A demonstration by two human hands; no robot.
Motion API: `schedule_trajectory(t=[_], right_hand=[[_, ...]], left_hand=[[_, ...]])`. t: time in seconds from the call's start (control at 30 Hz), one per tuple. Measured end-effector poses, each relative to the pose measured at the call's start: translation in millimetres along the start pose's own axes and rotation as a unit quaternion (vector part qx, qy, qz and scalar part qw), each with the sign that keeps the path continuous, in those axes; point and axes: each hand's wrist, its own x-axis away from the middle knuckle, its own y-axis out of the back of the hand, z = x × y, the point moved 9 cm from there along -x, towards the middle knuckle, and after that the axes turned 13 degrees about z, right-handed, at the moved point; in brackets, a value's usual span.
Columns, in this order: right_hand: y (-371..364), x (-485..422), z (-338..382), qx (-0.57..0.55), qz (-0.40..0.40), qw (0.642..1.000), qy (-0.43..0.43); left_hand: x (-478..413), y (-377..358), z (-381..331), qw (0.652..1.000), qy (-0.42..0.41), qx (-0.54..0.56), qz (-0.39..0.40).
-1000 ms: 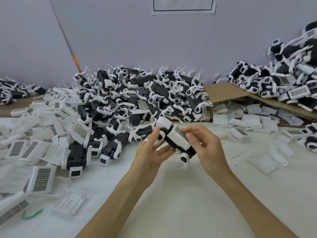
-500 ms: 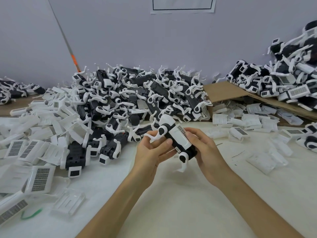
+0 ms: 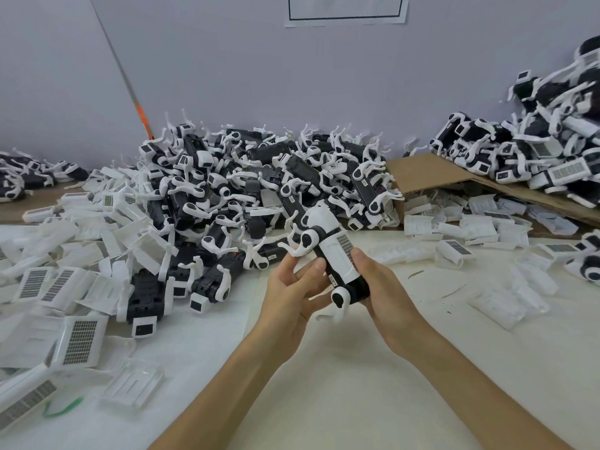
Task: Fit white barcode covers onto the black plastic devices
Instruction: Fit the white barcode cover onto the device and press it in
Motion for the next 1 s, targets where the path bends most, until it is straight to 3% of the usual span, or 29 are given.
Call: schedule_trajectory(t=[0.2, 0.3, 0.4, 0.57, 0.83, 1.0], right_hand=[[0.9, 2.3, 6.7, 0.009, -0.01, 1.0, 0.009], [1.8, 2.2, 7.2, 0.034, -0.004, 0.999, 0.019], [-3.0, 0.8, 7.2, 0.048, 0.021, 0.998, 0.029], [-6.1, 2.0, 11.9, 0.052, 0.015, 0.997, 0.063], [-2.8, 3.6, 13.2, 0.049, -0.007, 0.996, 0.079], [-7.6, 4.3, 19.8, 0.077, 0.017, 0.993, 0.089]], left_hand=[[0.1, -6.4, 1.2, 1.0, 0.013, -0.011, 0.021], [-0.2, -13.7, 2.3, 0.996, 0.022, -0.076, 0.047], [0.5, -8.6, -0.9, 0.986, 0.011, -0.165, 0.015], [1.5, -7.9, -5.6, 0.979, -0.002, -0.203, -0.003], [2.8, -12.6, -12.5, 0.976, -0.021, -0.215, 0.008], [2.3, -7.8, -10.7, 0.988, 0.003, -0.153, -0.007]])
